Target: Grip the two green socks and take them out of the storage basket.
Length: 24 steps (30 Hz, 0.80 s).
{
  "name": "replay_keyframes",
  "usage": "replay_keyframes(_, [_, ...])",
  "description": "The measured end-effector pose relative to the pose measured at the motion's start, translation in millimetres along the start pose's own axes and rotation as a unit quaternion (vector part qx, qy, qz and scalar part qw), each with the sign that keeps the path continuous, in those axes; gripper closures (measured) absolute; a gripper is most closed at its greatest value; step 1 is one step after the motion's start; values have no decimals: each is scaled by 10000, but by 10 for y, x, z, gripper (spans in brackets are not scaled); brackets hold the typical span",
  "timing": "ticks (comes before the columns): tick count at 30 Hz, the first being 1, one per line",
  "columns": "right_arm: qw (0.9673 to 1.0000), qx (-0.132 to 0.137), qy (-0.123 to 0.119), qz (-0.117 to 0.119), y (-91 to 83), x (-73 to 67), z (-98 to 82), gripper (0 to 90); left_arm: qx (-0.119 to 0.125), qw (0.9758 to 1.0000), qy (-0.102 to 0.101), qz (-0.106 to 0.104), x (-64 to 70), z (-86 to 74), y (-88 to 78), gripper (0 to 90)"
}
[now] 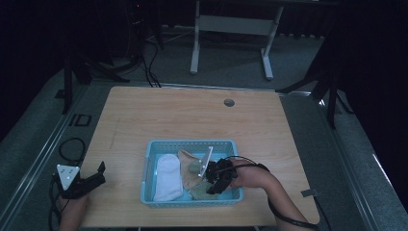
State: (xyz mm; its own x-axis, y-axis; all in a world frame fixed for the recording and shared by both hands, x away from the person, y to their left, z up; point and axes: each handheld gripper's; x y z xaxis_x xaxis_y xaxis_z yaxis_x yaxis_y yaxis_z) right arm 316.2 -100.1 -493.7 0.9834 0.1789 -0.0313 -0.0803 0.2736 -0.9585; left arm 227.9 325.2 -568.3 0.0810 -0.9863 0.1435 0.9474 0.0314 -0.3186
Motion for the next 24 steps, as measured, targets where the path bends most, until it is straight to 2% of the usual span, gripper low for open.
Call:
replay_keyframes(4, [10000,-21,-60,-55,-12,2,29,774,1,10000,-7,-10,-1,0,-1,4])
replay_keyframes(12, [9998,-17,-192,-51,-74,-38,52,794,-2,10000,-16,-8,-5,1,0,4])
replay_keyframes(24, [9994,47,-304,-177,-293,-96,61,797,-4,10000,-33,-2,-8,2,1,4])
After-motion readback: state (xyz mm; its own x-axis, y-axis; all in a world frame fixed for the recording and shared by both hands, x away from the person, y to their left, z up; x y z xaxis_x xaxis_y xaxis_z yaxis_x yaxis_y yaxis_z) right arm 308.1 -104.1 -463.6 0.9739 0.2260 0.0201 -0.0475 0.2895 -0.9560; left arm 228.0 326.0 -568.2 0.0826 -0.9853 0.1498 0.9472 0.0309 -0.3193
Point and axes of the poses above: each handheld gripper's, and its own axes: y roughly forward along the jaws, z roughly out of its top, x roughly to its right, and after that the axes turned 10 degrees about -y, right-handed
